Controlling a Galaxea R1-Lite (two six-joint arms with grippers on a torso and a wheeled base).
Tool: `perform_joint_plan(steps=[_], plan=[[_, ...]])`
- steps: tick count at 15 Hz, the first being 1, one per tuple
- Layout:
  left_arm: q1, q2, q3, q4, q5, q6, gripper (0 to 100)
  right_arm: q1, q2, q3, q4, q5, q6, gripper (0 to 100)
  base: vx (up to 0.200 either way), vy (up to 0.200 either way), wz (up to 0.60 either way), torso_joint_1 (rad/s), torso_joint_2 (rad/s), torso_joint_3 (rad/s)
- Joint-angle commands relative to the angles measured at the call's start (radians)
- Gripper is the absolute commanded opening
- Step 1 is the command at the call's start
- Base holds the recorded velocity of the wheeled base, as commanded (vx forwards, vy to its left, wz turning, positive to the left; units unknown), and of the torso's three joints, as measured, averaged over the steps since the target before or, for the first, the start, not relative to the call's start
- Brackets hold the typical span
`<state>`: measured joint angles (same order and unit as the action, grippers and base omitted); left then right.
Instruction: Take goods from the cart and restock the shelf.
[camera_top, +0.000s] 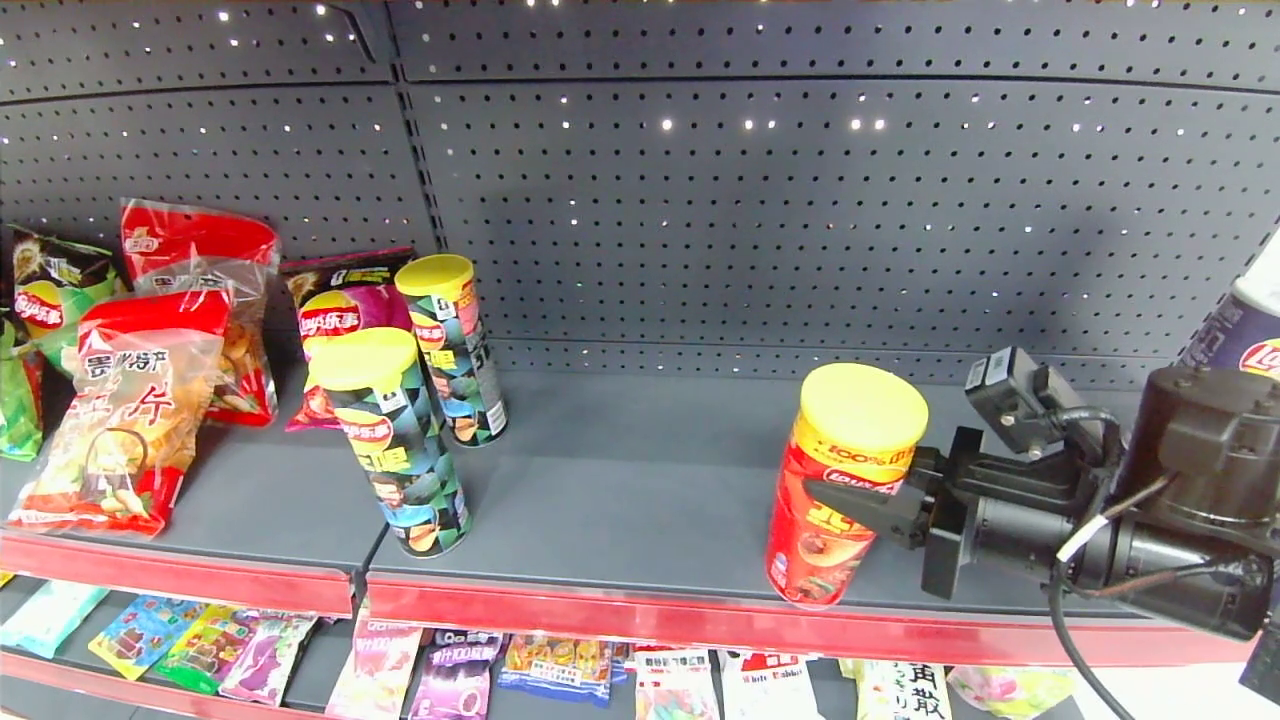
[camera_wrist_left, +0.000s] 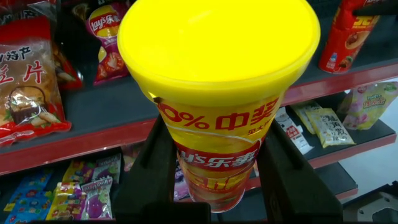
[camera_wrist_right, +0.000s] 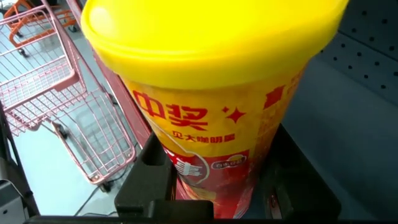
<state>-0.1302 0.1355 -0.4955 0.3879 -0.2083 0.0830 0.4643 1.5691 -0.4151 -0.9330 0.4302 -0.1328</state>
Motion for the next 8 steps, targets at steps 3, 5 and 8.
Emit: perform_joint_plan(steps=[3,5,8], plan=[[0.0,-0.001,0.002,0.0,0.0,0.0,0,-0.001,0.0,0.007,0.002,-0.001,-0.001,100,0.0,0.0,0.0,0.0,0.0,0.0],[0.001,-0.001,0.002,0.0,0.0,0.0,0,-0.001,-0.001,0.007,0.002,-0.001,-0.001,100,0.0,0.0,0.0,0.0,0.0,0.0],[0.0,-0.001,0.002,0.0,0.0,0.0,0,-0.007,-0.008,0.012,0.002,-0.008,-0.002,100,0.0,0.0,0.0,0.0,0.0,0.0]])
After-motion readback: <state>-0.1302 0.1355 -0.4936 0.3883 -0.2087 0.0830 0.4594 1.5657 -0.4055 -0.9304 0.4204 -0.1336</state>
